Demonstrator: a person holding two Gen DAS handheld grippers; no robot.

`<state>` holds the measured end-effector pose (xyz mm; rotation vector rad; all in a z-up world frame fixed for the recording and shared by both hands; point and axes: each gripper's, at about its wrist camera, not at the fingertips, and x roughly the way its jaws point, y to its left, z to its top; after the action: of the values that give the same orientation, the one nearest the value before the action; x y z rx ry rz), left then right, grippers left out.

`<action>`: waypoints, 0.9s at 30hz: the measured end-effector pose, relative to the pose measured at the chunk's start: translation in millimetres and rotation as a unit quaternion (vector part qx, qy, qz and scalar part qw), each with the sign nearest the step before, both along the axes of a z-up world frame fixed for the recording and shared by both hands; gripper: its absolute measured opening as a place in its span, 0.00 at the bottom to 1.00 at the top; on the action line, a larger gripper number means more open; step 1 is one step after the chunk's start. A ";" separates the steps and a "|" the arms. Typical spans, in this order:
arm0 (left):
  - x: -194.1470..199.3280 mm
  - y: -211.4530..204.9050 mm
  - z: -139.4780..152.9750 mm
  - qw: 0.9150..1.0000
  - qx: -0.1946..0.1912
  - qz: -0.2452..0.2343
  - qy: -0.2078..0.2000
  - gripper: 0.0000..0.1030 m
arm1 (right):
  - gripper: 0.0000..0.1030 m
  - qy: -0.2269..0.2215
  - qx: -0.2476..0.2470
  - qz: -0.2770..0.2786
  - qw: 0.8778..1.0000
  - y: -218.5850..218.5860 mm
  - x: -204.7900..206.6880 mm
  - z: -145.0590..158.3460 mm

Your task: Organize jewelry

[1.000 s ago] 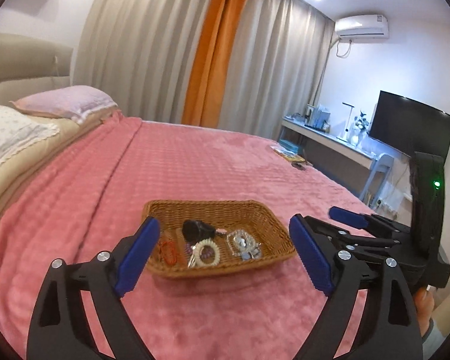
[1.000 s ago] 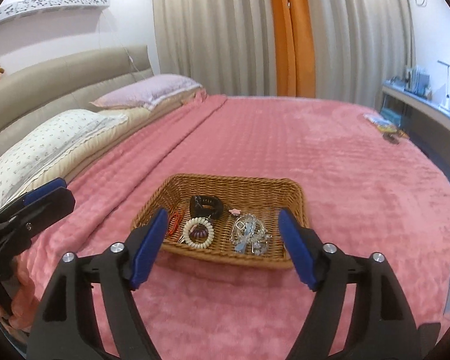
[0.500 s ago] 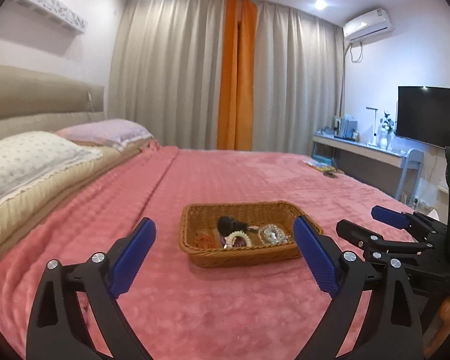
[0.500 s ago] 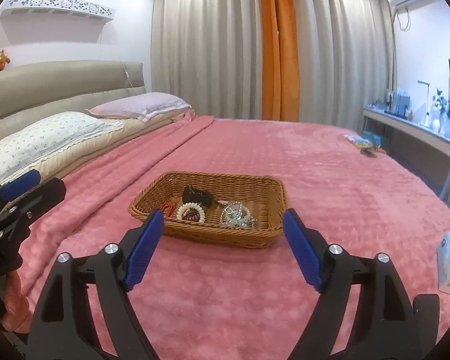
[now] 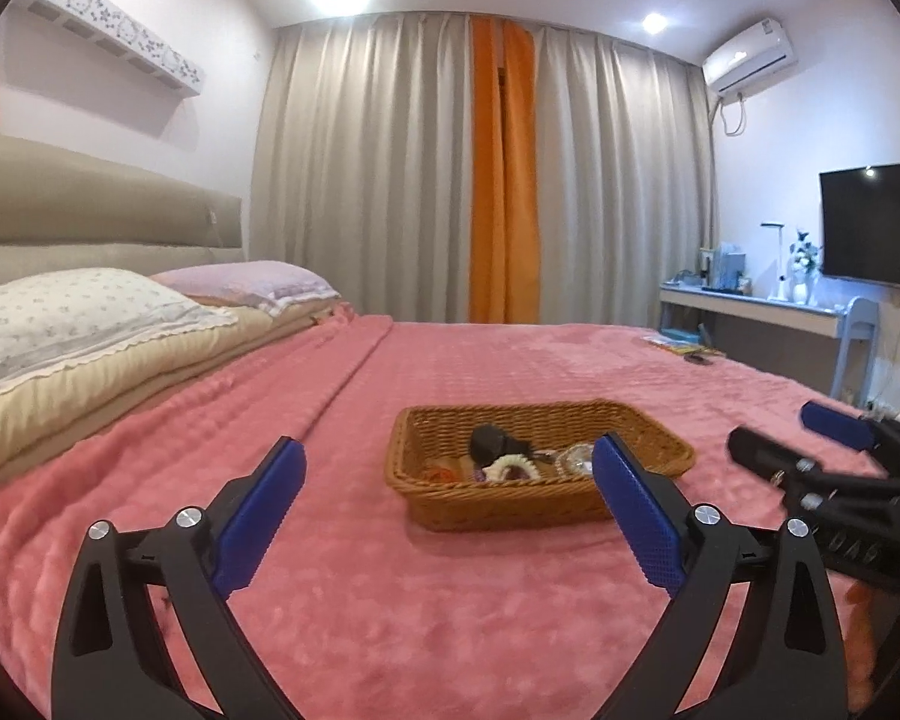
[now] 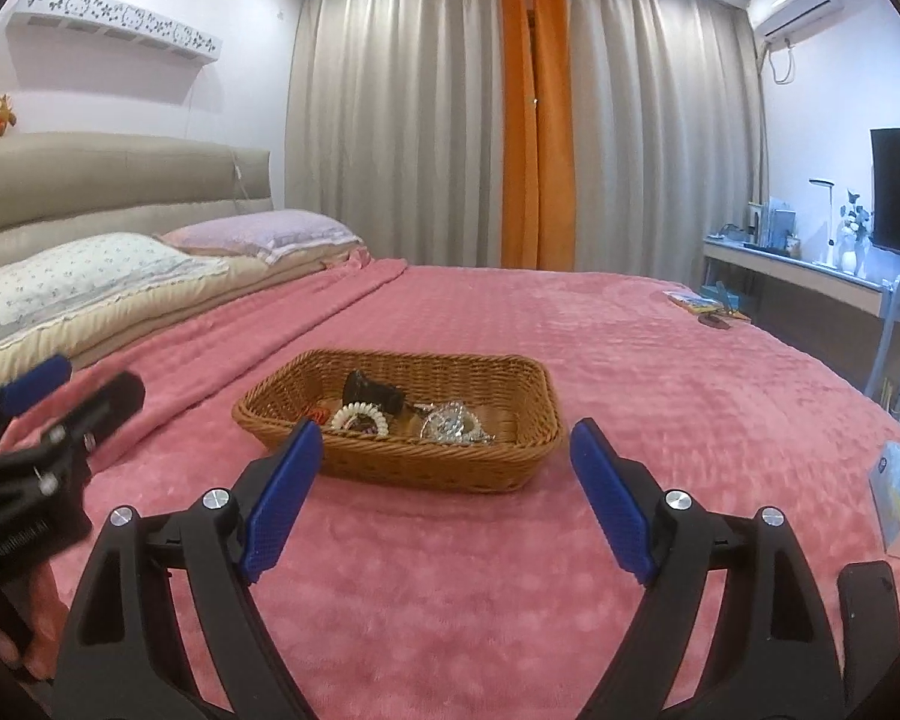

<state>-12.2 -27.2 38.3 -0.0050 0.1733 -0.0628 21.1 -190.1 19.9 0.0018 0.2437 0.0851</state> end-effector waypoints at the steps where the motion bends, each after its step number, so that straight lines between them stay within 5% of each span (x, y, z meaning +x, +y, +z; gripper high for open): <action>1: 1.1 -0.2 -2.5 1.000 0.003 0.008 -0.003 0.92 | 0.78 -0.004 0.000 -0.004 1.000 -0.9 0.5 -3.1; 11: 6.0 -1.2 -19.1 1.000 0.009 0.019 0.008 0.92 | 0.78 0.001 0.021 -0.017 1.000 -14.2 7.7 -17.2; 27: 7.9 -4.2 -22.3 0.999 0.018 0.029 0.008 0.92 | 0.84 -0.007 -0.013 -0.022 1.000 0.3 4.2 -22.2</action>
<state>-4.3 -31.5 16.0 0.0258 0.1911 -0.0026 25.3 -189.8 -2.3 -0.0188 0.2309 0.0384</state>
